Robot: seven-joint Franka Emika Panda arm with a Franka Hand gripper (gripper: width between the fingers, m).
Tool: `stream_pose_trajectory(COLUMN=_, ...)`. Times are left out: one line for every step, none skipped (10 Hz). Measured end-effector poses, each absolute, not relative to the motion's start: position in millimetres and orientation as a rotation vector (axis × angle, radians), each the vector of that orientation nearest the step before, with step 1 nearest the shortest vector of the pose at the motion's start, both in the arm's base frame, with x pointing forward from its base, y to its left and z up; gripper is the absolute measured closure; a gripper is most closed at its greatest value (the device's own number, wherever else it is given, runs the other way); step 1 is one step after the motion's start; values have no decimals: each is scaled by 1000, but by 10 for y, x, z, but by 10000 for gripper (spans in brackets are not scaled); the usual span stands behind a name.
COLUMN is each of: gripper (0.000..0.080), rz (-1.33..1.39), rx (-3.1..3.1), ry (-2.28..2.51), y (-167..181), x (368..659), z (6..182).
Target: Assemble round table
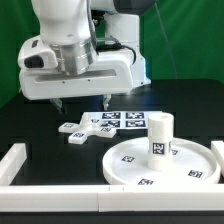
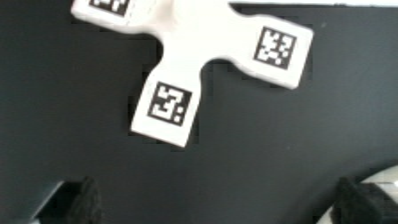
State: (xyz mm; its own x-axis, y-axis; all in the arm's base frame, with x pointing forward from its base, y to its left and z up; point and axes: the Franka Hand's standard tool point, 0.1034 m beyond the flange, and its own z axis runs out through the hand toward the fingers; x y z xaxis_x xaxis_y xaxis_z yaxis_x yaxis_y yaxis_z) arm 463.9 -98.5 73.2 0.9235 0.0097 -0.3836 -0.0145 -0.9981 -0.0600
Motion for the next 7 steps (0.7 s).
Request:
stream_pose_trajectory(gripper=151, rz=648, rx=-3009, ry=0, y=-978, x=4661, z=718)
stream_pose_trajectory(gripper=151, rz=747, rx=-2985, ry=22, y=-965, x=4585, z=694)
stream_pose_trajectory(gripper=151, rz=867, rx=-2962, ry=41, y=-985, x=4480, z=642)
stream_pose_trajectory(gripper=151, rz=1013, rx=-2914, ry=67, y=-1037, x=4352, z=587)
stream_pose_trajectory(gripper=151, rz=1104, rx=-2877, ry=74, y=-1037, x=4251, z=512)
stream_pose_trajectory(gripper=151, rz=1163, rx=-2847, ry=74, y=-1004, x=4198, z=510)
stream_pose_trajectory(gripper=151, rz=1268, rx=-2789, ry=88, y=-1006, x=4162, z=527)
